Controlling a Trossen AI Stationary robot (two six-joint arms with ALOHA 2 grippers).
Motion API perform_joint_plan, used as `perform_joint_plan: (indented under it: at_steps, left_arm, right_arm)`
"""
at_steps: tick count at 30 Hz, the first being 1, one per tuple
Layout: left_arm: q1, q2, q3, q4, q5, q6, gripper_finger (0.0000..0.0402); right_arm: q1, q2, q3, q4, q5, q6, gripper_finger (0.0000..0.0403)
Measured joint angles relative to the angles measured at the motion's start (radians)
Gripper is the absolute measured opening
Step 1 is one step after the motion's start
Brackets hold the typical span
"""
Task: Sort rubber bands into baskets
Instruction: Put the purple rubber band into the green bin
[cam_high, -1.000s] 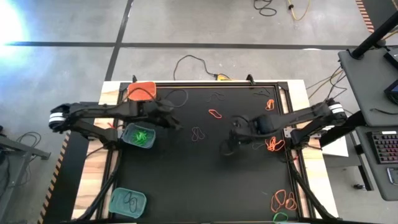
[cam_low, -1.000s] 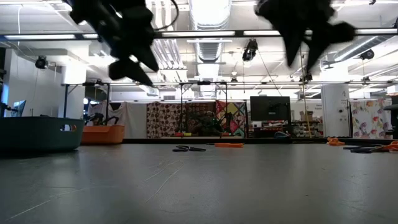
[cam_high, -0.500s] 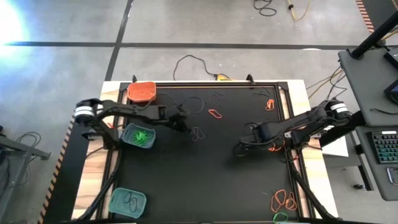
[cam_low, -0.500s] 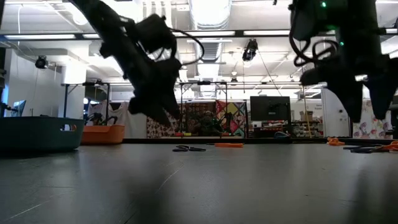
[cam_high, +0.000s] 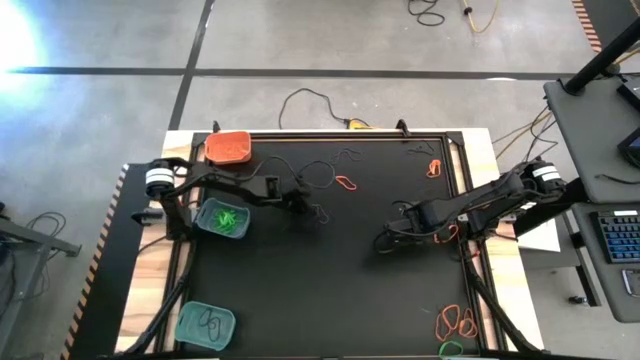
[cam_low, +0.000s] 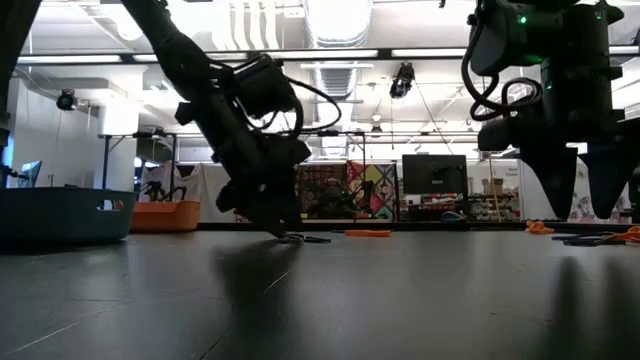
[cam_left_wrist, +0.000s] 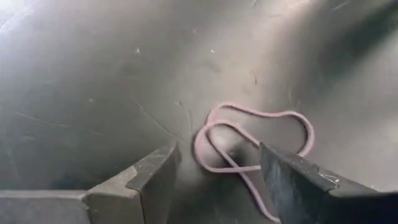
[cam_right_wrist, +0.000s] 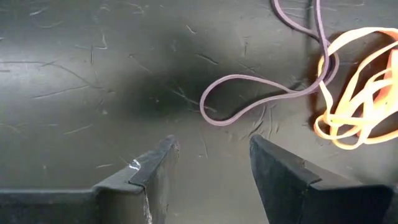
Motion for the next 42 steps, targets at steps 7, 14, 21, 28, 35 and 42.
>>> perform_joint_plan:
  at_steps: [7, 14, 21, 28, 35, 42]
  left_arm:
    - [-0.006, 0.039, 0.001, 0.030, -0.041, 0.153, 0.0195]
    - [-0.017, 0.084, 0.003, 0.029, -0.095, 0.151, 0.0062]
    - [-0.021, 0.053, 0.003, -0.014, -0.067, 0.150, 0.0004]
    - [-0.041, -0.188, -0.007, -0.222, -0.006, 0.178, 0.0000]
    - [-0.107, -0.454, -0.006, -0.413, 0.045, 0.245, 0.0000]
    - [-0.205, -0.615, -0.005, -0.615, 0.174, 0.216, 0.0000]
  right_arm:
    - [0.000, 0.001, 0.000, -0.003, 0.002, -0.024, 0.0192]
    - [0.000, 0.001, 0.000, -0.006, 0.027, -0.018, 0.0192]
    - [0.000, 0.002, 0.000, -0.006, 0.028, -0.001, 0.0192]
    - [0.000, 0.013, -0.003, 0.007, 0.054, 0.067, 0.0192]
    - [-0.012, 0.072, -0.015, 0.049, 0.051, 0.068, 0.0191]
    - [-0.055, 0.156, -0.011, 0.109, 0.037, -0.020, 0.0158]
